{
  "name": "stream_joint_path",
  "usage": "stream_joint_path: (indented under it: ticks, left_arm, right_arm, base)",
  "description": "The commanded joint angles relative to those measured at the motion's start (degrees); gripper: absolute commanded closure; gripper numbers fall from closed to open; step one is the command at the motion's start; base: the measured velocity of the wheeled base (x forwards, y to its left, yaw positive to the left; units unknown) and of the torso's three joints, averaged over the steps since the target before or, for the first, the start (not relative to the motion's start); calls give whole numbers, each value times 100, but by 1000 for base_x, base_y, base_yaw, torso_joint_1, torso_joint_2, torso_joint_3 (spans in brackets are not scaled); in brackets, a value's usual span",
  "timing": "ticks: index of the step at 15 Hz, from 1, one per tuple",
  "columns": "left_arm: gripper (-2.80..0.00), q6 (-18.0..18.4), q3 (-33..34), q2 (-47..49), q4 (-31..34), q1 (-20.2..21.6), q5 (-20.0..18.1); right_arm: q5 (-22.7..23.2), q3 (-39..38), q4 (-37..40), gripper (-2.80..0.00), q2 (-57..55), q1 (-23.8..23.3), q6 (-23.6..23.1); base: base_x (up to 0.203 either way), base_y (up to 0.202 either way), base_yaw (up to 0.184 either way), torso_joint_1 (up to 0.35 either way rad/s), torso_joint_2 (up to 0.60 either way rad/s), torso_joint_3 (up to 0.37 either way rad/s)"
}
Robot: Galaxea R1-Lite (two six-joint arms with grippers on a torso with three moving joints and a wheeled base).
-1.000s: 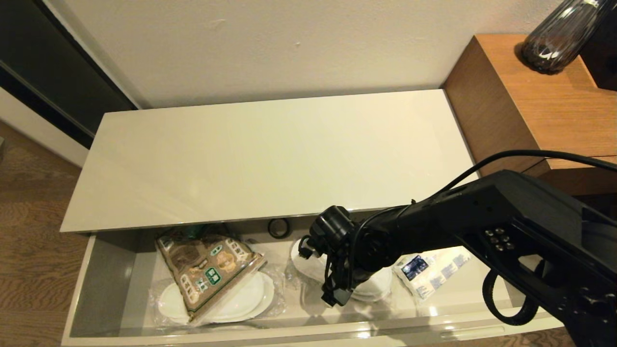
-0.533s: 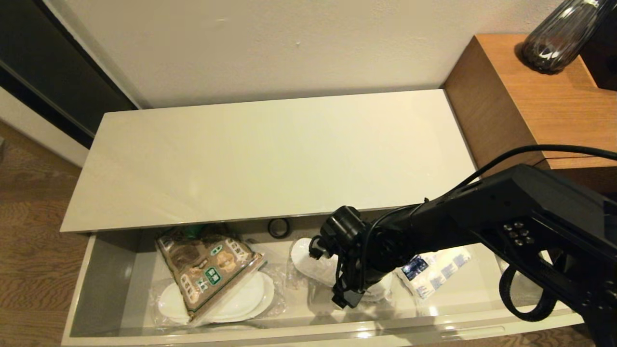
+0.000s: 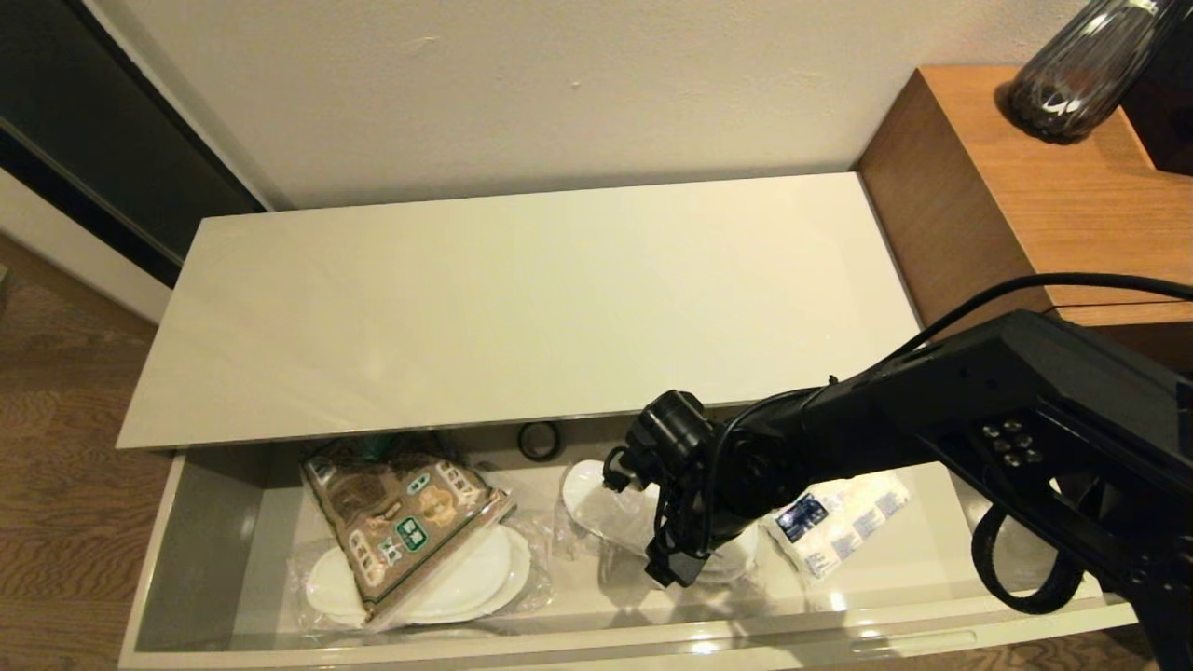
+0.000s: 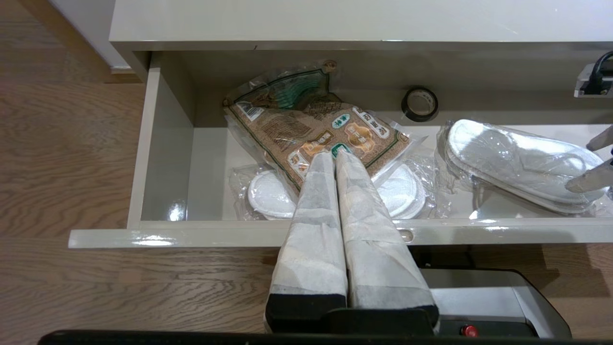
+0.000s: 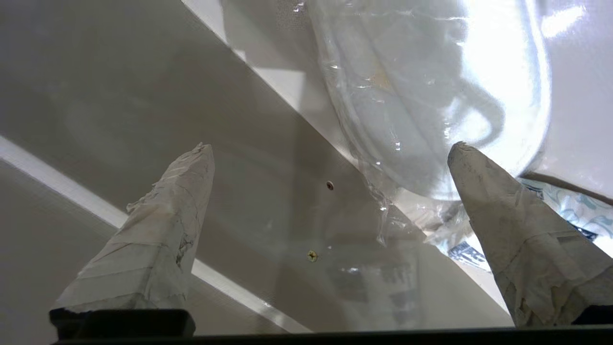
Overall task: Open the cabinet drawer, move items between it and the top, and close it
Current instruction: Take out the disposable slippers from the drawer
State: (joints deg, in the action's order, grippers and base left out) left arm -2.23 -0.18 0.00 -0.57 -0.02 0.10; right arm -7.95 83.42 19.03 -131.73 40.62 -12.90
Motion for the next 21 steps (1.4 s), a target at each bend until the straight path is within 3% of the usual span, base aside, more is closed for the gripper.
stream_joint_path:
  ticks: [1,12,13,16,21]
  left_arm:
    - [0,-6,1,9,-4,2,8]
    - [0,-6,1,9,-4,-3,-1]
    - [0,-6,1,9,-4,2,8]
    - [0,-6,1,9,-4,2,1]
    - [0,-6,1,9,-4,2,-1]
  right_arm:
    - [3,8,13,-280,-2,-34,-11]
    - [-20,24,-442,-280,-186,-118,-11]
    - [-75,15,-644,-280,-266,-116,-15]
    - [-792,-64,-1608,-280,-625,-50,51]
    - [-874,-335,-2055,-280,-730,-37,7]
  base:
    - [0,0,0,0,0,0]
    - [0,0,0,0,0,0]
    - [0,0,0,0,0,0]
    - [0,0,0,0,0,0]
    - [0,0,0,0,0,0]
